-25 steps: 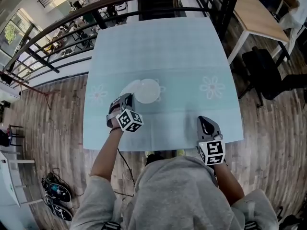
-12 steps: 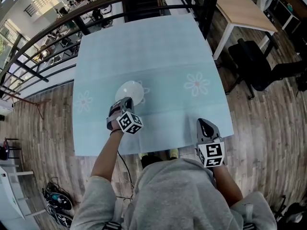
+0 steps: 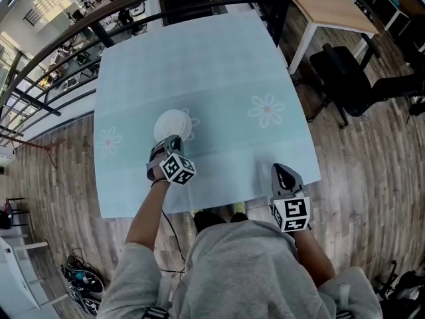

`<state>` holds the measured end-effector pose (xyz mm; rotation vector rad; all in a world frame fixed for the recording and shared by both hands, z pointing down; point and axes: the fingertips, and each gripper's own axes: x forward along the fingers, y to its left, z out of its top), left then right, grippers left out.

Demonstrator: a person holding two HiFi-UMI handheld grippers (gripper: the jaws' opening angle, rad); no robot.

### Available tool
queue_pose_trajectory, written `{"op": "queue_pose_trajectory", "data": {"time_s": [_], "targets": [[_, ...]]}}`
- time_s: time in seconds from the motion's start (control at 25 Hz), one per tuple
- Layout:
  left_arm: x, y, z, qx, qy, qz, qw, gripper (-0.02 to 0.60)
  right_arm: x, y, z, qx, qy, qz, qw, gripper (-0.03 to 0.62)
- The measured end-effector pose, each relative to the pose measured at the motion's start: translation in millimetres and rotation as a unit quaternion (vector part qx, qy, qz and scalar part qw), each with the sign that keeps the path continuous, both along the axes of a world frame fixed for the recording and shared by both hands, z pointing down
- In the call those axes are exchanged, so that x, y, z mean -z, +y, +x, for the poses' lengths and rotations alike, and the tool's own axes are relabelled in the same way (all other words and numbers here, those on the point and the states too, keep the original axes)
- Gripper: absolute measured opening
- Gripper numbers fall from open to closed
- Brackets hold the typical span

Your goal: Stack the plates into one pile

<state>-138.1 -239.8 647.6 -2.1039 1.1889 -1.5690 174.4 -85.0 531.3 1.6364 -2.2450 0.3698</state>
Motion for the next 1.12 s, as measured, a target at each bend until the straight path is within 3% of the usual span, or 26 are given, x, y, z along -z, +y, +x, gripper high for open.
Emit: {"op": "queue_pose_trajectory", "data": {"time_s": [0.72,0.84,0.96,1.12], "targets": [[-32.2,5.3,6.8,-0.009,0.019,-0.061,0.9979,0.03,-2.2,5.4,2.6,-0.016,0.011,-0.012,1.0,0.026],[-27.6,3.0,1.7,0.005,0.048,-0.072,0.9962,0.038,5.5,1.6,-0.1,-0.006,0.003,0.001,1.0,0.026],[-25.8,7.5,6.8,0.027,0.088,-0.089,0.9918,0.109,12.1,0.4,11.7,-0.004,0.001,0.011,1.0,0.026],[-15.8,18.6,11.1,0.062,0.139,-0.082,0.985,0.117,19.7,0.9,32.9,-0.002,-0.005,0.02,1.0,0.026]]}}
